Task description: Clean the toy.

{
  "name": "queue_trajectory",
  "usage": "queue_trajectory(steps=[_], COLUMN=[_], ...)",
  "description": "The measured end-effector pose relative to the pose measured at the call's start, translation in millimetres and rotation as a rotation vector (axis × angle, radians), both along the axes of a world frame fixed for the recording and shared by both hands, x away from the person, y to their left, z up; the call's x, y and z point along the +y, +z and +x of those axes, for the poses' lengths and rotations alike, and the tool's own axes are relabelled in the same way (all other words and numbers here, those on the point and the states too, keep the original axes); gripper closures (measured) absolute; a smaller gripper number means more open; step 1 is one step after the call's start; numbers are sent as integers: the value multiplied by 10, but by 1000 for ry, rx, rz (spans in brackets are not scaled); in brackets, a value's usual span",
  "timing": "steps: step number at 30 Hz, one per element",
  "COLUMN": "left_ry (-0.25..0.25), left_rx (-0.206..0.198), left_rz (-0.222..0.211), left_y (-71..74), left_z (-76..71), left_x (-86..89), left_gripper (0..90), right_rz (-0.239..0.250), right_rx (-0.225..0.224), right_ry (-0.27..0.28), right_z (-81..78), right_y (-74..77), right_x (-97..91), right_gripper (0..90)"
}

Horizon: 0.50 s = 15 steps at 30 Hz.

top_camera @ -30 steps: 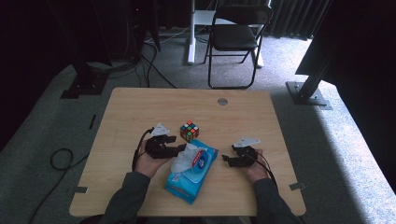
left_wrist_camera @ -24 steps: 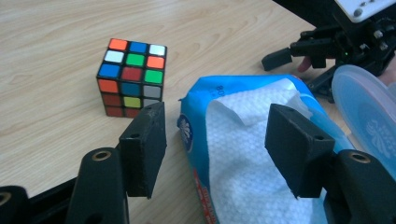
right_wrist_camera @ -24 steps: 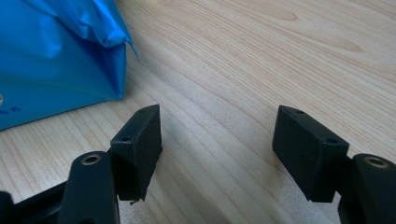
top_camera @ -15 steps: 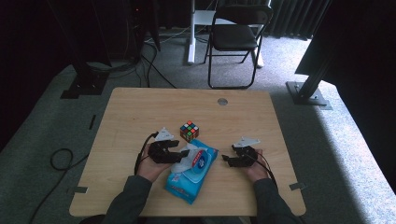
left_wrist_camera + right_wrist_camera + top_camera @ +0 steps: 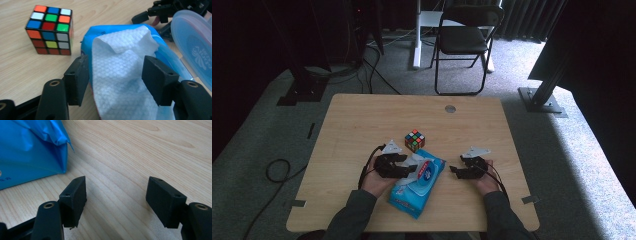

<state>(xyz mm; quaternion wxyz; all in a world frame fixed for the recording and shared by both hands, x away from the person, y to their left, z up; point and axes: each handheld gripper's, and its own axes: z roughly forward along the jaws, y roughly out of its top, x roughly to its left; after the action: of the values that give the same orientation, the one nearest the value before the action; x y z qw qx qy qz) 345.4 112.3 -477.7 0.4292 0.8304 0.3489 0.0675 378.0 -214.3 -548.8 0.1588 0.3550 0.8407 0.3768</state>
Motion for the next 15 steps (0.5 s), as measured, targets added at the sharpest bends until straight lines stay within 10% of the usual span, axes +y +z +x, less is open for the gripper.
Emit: queue_trajectory(steps=[15], left_ry=[-38], left_rx=[-12], left_rz=[41], left_y=[-15], left_z=[-58], left_x=[-69], left_gripper=[600], right_rz=[0], right_rx=[0], right_ry=[0], right_z=[0], right_y=[0], right_x=[0], right_gripper=[325])
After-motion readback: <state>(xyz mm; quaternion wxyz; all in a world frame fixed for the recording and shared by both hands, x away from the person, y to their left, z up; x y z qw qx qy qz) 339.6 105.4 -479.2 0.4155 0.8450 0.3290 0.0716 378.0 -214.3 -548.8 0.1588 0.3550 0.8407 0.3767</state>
